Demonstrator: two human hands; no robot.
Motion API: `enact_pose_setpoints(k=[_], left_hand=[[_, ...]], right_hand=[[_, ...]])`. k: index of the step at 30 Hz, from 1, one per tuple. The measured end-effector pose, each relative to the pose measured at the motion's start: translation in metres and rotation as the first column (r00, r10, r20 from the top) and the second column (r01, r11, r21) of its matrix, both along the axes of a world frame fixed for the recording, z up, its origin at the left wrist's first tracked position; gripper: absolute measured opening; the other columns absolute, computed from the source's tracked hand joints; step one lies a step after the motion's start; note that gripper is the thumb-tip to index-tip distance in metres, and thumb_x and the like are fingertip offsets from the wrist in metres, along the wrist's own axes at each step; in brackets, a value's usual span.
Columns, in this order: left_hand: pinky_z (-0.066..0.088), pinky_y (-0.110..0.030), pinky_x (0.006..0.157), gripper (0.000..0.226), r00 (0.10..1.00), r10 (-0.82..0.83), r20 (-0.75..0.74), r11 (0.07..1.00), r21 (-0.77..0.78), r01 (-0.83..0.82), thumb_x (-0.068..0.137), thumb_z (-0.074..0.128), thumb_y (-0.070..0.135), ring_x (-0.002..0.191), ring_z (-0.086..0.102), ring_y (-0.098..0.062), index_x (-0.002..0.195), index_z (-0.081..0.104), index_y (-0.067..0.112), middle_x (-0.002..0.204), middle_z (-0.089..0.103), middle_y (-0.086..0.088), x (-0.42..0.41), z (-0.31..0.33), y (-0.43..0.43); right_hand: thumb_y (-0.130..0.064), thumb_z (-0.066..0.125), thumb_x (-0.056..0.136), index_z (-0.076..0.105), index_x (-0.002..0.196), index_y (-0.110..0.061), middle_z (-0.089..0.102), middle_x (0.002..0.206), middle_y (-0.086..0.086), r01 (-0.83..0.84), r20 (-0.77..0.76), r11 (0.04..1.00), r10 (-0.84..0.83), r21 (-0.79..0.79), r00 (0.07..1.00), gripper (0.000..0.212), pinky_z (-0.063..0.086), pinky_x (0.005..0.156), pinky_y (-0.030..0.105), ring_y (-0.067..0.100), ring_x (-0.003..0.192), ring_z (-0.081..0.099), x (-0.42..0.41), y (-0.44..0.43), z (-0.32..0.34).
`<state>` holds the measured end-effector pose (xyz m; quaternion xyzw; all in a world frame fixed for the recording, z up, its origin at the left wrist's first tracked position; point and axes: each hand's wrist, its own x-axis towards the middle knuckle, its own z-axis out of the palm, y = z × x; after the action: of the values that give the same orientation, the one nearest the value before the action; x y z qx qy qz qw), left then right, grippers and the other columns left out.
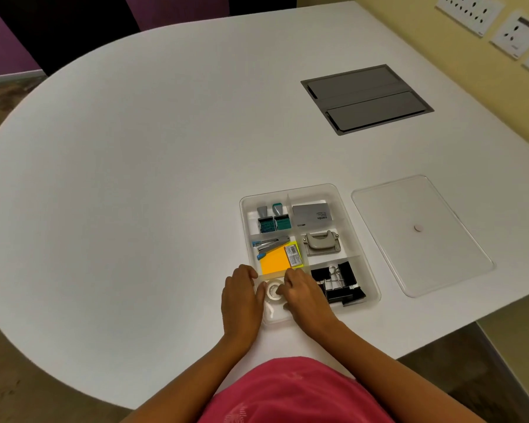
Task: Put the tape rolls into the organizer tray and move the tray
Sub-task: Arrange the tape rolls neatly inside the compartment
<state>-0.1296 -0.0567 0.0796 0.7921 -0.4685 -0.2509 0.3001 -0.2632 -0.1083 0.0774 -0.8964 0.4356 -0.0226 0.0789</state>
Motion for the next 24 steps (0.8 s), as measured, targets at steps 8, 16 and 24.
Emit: enact_pose_setpoints(k=[8,16,24], left_hand=[[0.044,-0.026,0.071,0.021,0.959,0.197,-0.203,0.953,0.268,-0.139,0.089,0.057,0.040,0.078,0.055,-0.015,0.087,0.054,0.019,0.084,0.059,0.003,0.010,-0.006,-0.013],[0.043,-0.028,0.071,0.024,0.963,0.204,-0.174,0.943,0.298,-0.146,0.089,0.056,0.043,0.078,0.056,-0.015,0.085,0.055,0.020,0.083,0.059,0.004,0.011,-0.003,-0.014],[0.041,-0.027,0.071,0.021,0.977,0.165,-0.135,0.946,0.303,-0.118,0.089,0.055,0.044,0.079,0.053,-0.014,0.085,0.052,0.023,0.084,0.056,0.006,0.013,0.001,-0.014]], right_hand=[[0.005,0.088,0.029,0.061,0.046,-0.008,0.054,0.065,0.007,0.003,-0.083,1.000,-0.003,0.006,0.997,0.034,0.025,0.050,0.024,0.022,0.059,0.054,0.007,-0.012,-0.008],[0.006,0.088,0.031,0.058,0.045,-0.007,0.054,0.066,0.008,-0.026,-0.052,0.999,0.024,-0.047,0.998,0.036,0.026,0.049,0.024,0.023,0.059,0.053,0.010,-0.012,-0.010],[0.007,0.080,0.043,0.051,0.047,-0.007,0.052,0.076,0.009,-0.047,-0.030,0.985,0.043,-0.166,0.999,0.033,0.021,0.053,0.030,0.025,0.066,0.047,0.013,-0.012,-0.009]])
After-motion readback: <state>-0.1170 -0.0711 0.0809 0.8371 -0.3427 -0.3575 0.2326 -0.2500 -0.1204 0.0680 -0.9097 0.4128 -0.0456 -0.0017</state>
